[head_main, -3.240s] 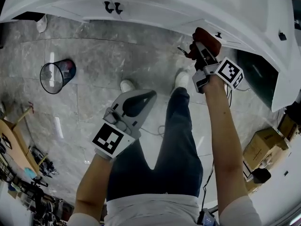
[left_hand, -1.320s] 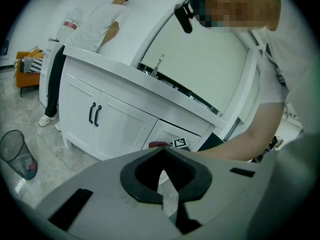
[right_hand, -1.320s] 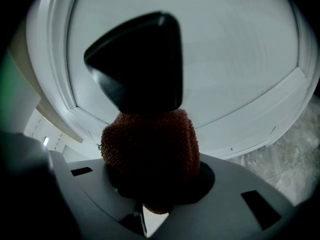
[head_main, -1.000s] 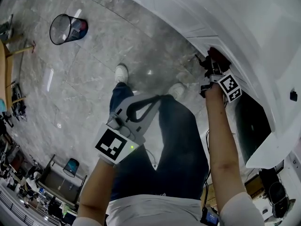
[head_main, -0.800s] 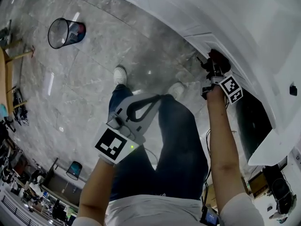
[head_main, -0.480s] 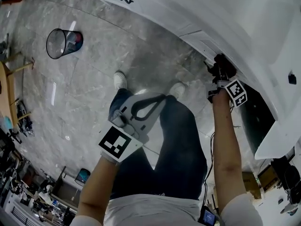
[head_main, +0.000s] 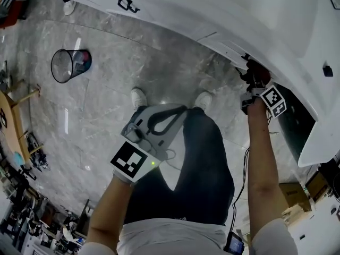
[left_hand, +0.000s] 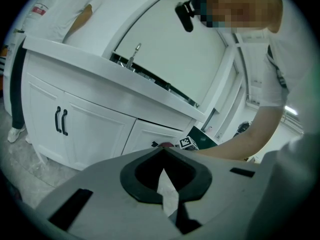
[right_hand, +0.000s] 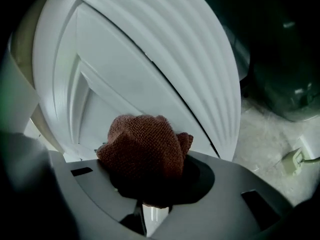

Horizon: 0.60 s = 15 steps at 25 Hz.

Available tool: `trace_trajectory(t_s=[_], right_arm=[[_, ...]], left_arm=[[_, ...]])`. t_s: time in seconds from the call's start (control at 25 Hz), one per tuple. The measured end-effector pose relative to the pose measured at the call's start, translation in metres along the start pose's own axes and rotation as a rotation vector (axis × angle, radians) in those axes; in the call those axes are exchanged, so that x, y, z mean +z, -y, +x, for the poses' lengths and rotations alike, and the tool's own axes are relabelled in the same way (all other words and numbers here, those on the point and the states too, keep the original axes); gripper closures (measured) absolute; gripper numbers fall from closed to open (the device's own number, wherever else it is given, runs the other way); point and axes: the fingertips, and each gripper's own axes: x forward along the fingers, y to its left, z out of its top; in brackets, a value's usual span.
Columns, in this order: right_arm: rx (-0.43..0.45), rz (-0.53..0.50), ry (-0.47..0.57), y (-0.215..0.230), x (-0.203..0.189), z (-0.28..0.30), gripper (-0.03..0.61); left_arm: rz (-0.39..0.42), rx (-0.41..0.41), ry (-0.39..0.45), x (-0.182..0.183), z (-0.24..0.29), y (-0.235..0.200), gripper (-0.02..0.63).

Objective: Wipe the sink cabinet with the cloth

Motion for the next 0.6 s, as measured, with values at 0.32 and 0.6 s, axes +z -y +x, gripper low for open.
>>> trace_trajectory(t_s=[0.32,0.6], right_arm=[[-0.038,-0.041,0.031,-0.031,0.02,-0.025,0.483],[-0.085,-0.115,0.044,-0.063,0.029,-0.038,0.483]], left_arm=[[-0.004,-0.066,-0.003,0.007,-0.01,0.002,0.603],[-0.009,-0.094,-0.003,0.014,-0.032,-0.01,0.603]])
